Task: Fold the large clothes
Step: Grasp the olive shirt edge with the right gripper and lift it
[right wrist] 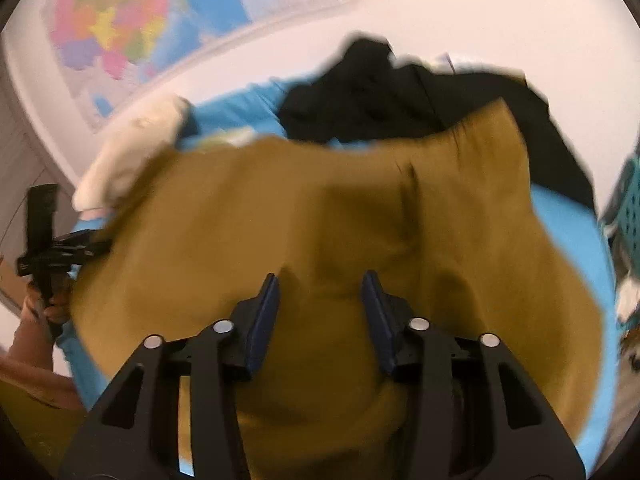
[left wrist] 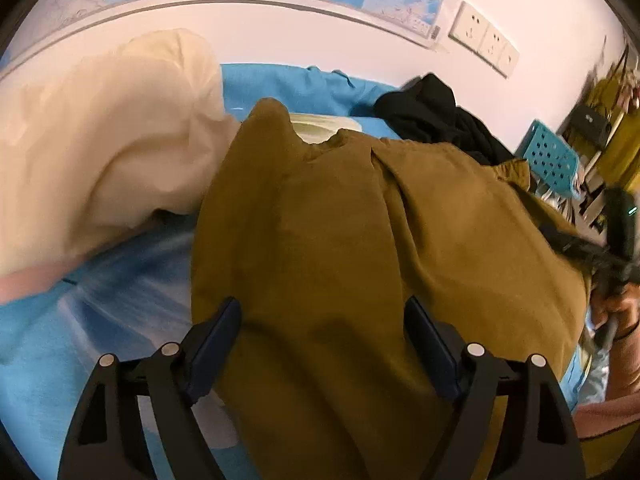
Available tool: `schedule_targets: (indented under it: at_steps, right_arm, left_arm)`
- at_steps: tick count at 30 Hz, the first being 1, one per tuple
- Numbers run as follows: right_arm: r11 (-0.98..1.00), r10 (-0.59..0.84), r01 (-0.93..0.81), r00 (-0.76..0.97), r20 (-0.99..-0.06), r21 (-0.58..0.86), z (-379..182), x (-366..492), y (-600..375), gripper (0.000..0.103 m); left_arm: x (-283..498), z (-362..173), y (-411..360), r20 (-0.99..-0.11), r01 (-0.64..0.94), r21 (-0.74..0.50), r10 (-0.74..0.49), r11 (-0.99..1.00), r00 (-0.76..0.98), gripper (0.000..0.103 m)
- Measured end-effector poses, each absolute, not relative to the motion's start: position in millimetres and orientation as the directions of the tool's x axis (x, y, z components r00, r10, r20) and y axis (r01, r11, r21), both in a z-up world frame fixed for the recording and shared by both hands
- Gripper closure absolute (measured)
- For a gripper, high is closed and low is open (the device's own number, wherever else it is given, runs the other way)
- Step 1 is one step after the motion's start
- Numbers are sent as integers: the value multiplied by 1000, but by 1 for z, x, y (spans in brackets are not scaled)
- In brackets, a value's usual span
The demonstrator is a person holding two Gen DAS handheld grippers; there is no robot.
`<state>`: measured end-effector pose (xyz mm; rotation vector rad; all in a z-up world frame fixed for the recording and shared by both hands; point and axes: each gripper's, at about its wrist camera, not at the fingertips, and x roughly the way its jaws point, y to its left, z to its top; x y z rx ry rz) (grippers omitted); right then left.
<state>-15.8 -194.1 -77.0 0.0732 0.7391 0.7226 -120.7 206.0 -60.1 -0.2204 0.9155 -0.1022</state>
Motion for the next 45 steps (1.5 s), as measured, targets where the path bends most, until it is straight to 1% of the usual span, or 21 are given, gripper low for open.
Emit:
schedule_targets:
  at_steps: [2,5,6,7,10,14,16,17,18,19,20,23,25,27,31,33,34,37,38,42,45]
  right_arm:
    - [757,637,-558,513,-575,341,-77,-15,-197,70]
    - [750,651,-544,507,-565,375,-71,-18,-201,64]
    - [745,657,-547,507,-557,382,-68,-21,-203,61]
    - [741,665,-550,518,-538,386,-63,-28,-209,61]
    - [730,682,-556,544,-489,398,-53,-48,-228,54]
    - [735,678,-550,582,-448,397,-48,-78,-252,54]
    - [770,637,-519,604,-479,371,-58,-83,-260,55]
    - [792,610,-492,613,-503,362,-66,-80,-263,61]
    - [794,608,-478,604,-515,376,-75,-75,-267,71]
    - [780,625,-461,589,-512,422,-86,-67,-273,71]
    - [762,647,-457,581,-495,460,-90,-65,-276,71]
    - [749,657,-433,585,-476,502,-92,-61,-279,71]
    - [762,644,-433,593,-484,482,-86,-67,-277,67]
    - [753,653,-441,595,-469,489,-80,-75,-280,56]
    - [737,665,-444,615,-425,511,-69,-96,-295,44]
    - [716,676,-431,624,-392,549,-68,-108,-309,37]
    - [706,680,-418,626,-383,572,-69,-113,-315,37]
    - [695,679,-377,624,-386,612,-78,-123,-329,31]
    - [689,679,-348,616,-399,636,-86,-126,-334,27]
    - [647,707,-287,572,-416,706,-109,-129,-339,26]
    - [607,743,-268,525,-415,748,-123,-129,-334,26]
  left_arm:
    - [-120,-58,200,-782,-8,-193,-149,981,605,21]
    - [-122,-54,201,-783,-26,-189,-134,982,608,22]
    - [-125,-50,203,-774,-32,-199,-137,979,619,22]
    - [-132,-44,206,-761,-40,-217,-143,975,633,22]
    - [-155,-30,209,-725,-14,-231,-163,973,669,23]
    - [-185,-26,204,-708,50,-226,-199,973,677,23]
    - [-190,-36,202,-732,51,-206,-189,977,654,23]
    - [-189,-46,203,-757,32,-205,-179,978,629,21]
    - [-185,-55,206,-773,16,-222,-186,975,606,20]
    - [-181,-65,210,-783,2,-260,-212,966,584,19]
    - [-180,-68,213,-768,-5,-291,-231,957,597,17]
    - [-179,-66,211,-772,-22,-280,-212,960,599,17]
    - [-182,-63,211,-779,-37,-276,-201,960,594,17]
    - [-187,-59,214,-777,-54,-286,-199,957,598,17]
    - [-205,-48,218,-758,-59,-323,-220,945,614,19]
    - [-212,-46,220,-755,-60,-337,-232,939,614,19]
    - [-215,-45,220,-759,-66,-336,-228,940,610,19]
    - [-225,-46,220,-763,-49,-372,-275,927,585,19]
    - [-226,-47,220,-761,-43,-393,-298,919,576,19]
    - [-232,-55,213,-759,-23,-445,-364,895,539,19]
    - [-233,-61,205,-737,3,-502,-429,865,523,19]
